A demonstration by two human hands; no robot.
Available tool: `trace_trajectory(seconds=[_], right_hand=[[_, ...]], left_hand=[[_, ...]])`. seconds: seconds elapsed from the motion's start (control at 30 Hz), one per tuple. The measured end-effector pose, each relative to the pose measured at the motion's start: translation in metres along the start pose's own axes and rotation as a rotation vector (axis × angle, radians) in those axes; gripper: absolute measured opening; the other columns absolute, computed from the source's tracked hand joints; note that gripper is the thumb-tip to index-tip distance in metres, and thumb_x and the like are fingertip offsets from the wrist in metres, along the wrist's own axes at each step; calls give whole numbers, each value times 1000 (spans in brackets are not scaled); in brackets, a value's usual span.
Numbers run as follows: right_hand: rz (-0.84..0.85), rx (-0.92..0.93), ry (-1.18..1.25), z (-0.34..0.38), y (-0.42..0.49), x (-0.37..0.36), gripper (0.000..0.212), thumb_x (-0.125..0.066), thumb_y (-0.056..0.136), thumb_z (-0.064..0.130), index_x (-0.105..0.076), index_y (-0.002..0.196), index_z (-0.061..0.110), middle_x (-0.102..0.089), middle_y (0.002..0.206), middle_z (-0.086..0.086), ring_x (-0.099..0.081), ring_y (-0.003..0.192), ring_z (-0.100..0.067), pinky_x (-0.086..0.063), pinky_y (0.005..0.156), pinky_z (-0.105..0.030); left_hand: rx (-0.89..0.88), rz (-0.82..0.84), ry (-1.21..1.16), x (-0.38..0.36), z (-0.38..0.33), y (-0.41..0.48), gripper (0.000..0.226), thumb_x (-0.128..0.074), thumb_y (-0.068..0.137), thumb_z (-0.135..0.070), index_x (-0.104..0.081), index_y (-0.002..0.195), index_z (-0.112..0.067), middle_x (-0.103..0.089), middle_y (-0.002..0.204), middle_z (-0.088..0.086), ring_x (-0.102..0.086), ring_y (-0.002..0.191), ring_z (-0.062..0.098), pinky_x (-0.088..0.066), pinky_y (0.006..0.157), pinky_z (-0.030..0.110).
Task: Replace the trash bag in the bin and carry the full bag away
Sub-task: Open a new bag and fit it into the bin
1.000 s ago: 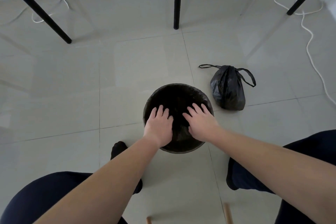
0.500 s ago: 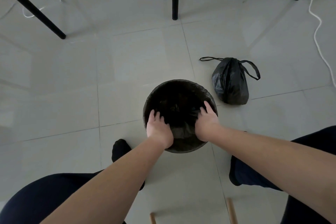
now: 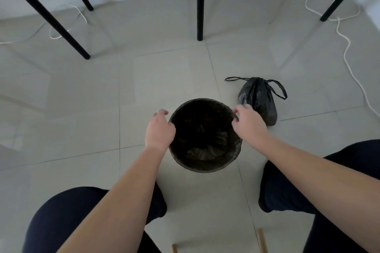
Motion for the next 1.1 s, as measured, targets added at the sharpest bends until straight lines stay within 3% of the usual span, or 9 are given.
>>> trace_trajectory(seconds=[0.1, 0.2, 0.33, 0.43, 0.6, 0.83, 1.0, 1.1], right_hand=[[89, -321, 179, -19, 1, -3, 39, -66, 93, 25, -59, 129, 11, -62, 124, -9, -66, 104, -33, -53, 86, -36], [162, -462, 385, -24, -5, -12, 16, -66, 91, 15, -70, 102, 5, -72, 98, -11, -72, 83, -33, -65, 76, -48], [125, -439, 390, -21, 0, -22, 13, -63, 85, 3, -74, 86, 10, -75, 87, -14, -75, 74, -34, -66, 72, -46], [86, -407, 416, -27, 15, -28, 17, -68, 83, 7, -76, 94, 17, -76, 91, -5, -75, 79, -32, -65, 77, -46], [44, -319, 477, -27, 40, -31, 26, -72, 89, 9, -77, 114, 14, -76, 94, -3, -75, 82, -26, -64, 83, -47], [45, -317, 529, -32, 77, -26, 27, -73, 91, 3, -76, 116, 12, -74, 96, -5, -75, 84, -26, -67, 72, -44], [71, -306, 542, -31, 82, -20, 25, -70, 94, 2, -74, 117, 10, -74, 98, -7, -74, 85, -24, -67, 72, -44], [145, -302, 559, -34, 79, -11, 35, -69, 96, 7, -68, 131, 11, -72, 121, -9, -72, 91, -24, -66, 73, -41]], left_hand=[[209, 87, 17, -4, 22, -6, 49, -58, 97, -13, -54, 145, -8, -63, 138, 16, -63, 123, 36, -52, 104, 42], [323, 160, -130, -18, 40, -14, 36, -58, 94, -10, -61, 130, -12, -73, 114, 13, -76, 93, 32, -65, 87, 46], [352, 110, -296, -25, 43, -16, 27, -56, 93, 3, -65, 116, -8, -76, 95, 16, -77, 74, 30, -68, 71, 49], [329, 56, -320, -23, 36, -9, 21, -57, 95, 4, -65, 110, -8, -75, 86, 15, -75, 67, 25, -68, 68, 44], [317, -7, -363, -18, 28, 13, 16, -63, 95, 1, -67, 105, -12, -75, 81, 9, -76, 67, 24, -68, 70, 42], [310, -13, -383, -12, 14, 49, 17, -65, 91, 6, -70, 100, -7, -75, 86, 14, -77, 71, 28, -65, 56, 35], [355, -8, -397, -14, 12, 54, 19, -66, 90, 4, -69, 105, -6, -74, 84, 14, -77, 70, 30, -67, 64, 41], [414, 50, -391, -16, 13, 52, 23, -64, 92, -3, -69, 113, -12, -76, 85, 11, -77, 77, 29, -68, 69, 44]])
Point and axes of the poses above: each hand's wrist, its own y-axis towards the middle knuckle, its own x-axis out of the back of the hand, z = x × y, the point moved 2 cm from there along y, towards the middle knuckle
